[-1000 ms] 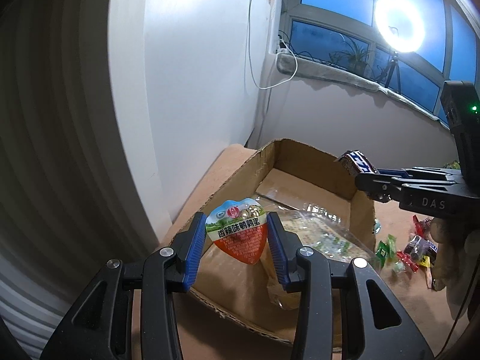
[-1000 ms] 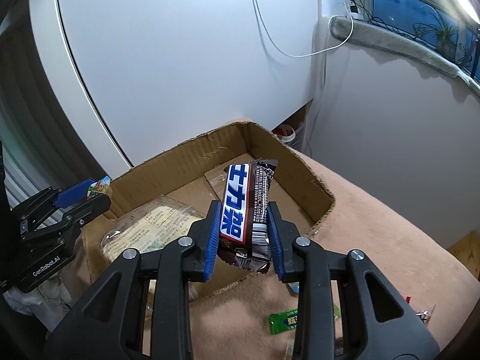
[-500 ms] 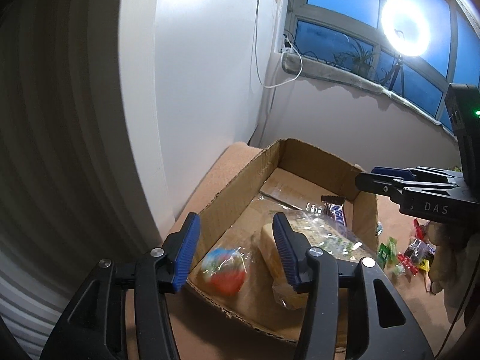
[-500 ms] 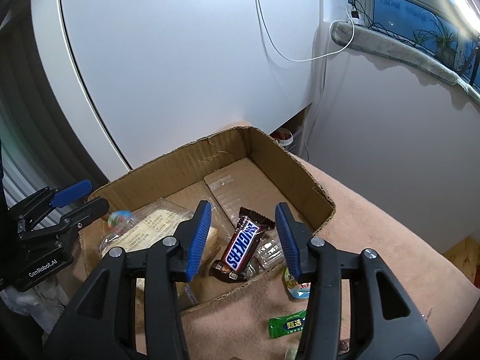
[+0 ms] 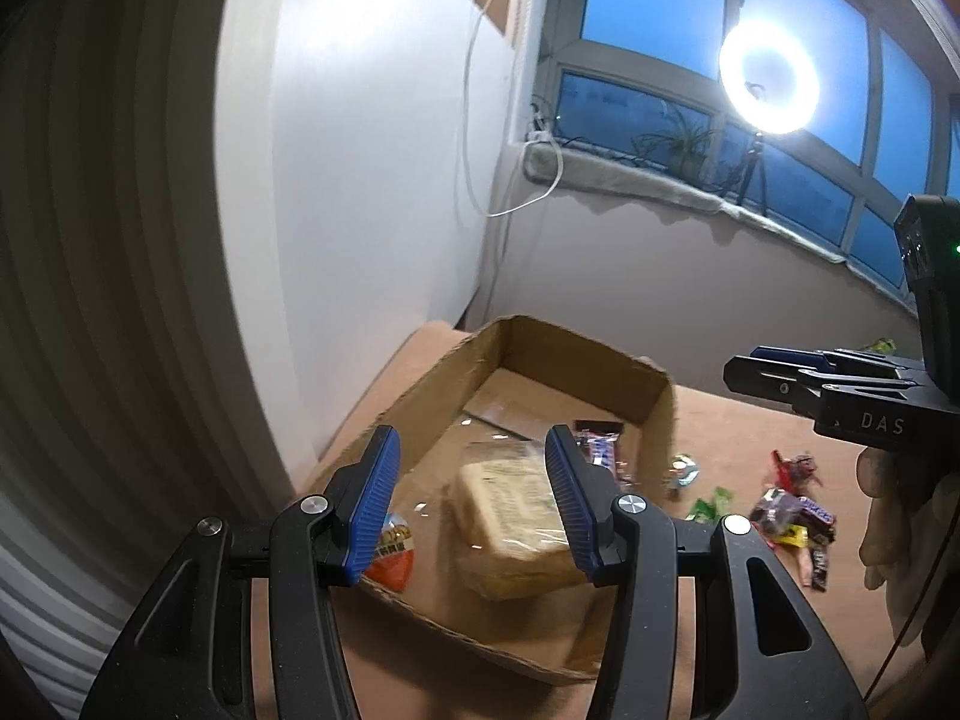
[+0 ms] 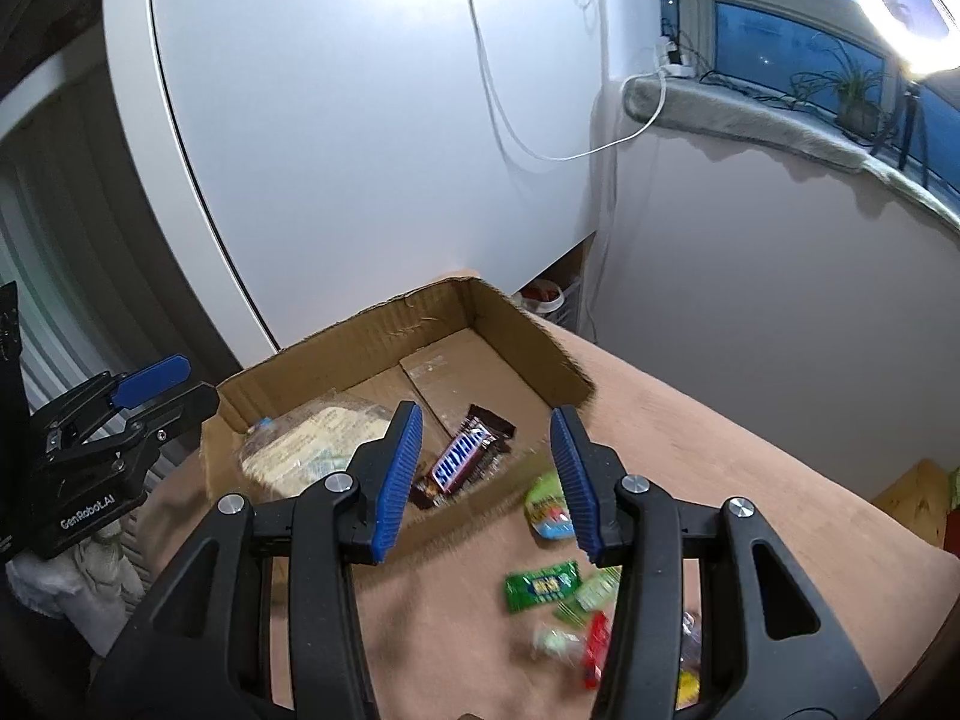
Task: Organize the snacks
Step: 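Open both grippers to drop the snacks into the box, then grasp a Snickers bar with the right gripper while the left grasps the wrapped pastry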
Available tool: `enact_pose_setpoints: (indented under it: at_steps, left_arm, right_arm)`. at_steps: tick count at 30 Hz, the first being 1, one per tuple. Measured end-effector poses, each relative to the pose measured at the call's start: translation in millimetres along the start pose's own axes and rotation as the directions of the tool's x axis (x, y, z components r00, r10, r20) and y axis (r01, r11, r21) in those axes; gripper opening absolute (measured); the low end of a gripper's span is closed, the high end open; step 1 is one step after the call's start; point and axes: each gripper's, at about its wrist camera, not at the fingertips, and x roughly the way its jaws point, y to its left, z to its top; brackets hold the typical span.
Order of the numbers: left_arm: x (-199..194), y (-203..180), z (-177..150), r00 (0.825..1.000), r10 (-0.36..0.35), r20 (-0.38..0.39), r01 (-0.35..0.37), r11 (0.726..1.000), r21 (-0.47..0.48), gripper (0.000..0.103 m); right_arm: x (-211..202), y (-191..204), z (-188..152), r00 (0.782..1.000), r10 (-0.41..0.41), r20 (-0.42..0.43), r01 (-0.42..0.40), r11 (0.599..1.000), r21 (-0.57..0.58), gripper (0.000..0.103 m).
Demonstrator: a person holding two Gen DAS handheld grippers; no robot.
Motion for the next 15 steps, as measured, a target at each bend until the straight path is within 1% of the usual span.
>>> enact_pose_setpoints:
  at_steps: [7, 11, 15]
  left_arm:
    - [-11, -25, -6, 0.998, -0.066, 0.012, 0.066, 0.998, 0.013, 0.049]
    - [-11, -46, -13, 0.994, -0.107, -0.002, 0.107, 0.994, 0.035, 0.049]
    - [-8, -68, -21, 0.988, -0.152, -0.027, 0.153, 0.987, 0.054, 0.049]
  right_arm:
    - [-41, -26, -22, 0.999, -0.030, 0.032, 0.029, 0.999, 0.035, 0.047]
    - [-61, -46, -41, 0.998, -0.058, 0.036, 0.056, 0.997, 0.059, 0.047]
    - [-75, -70, -62, 0.996, -0.087, 0.021, 0.084, 0.992, 0.095, 0.047]
